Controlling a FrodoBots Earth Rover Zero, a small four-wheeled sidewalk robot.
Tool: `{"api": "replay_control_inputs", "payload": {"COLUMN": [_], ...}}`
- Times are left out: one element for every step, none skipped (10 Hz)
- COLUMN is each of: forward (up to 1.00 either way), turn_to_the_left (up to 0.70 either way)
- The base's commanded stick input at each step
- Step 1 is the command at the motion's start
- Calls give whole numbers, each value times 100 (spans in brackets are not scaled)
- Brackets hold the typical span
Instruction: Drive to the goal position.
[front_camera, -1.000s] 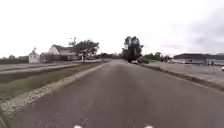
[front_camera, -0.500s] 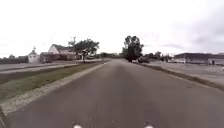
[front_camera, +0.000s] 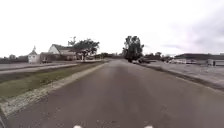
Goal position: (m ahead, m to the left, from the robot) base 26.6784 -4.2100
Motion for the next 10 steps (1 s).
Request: {"api": "replay_control_inputs", "payload": {"forward": [70, 70, 70, 70, 70, 70, 70, 70, 70, 70], "turn_to_the_left": [0, -32, -13, 0, 0, 0, 0, 0, 0, 0]}}
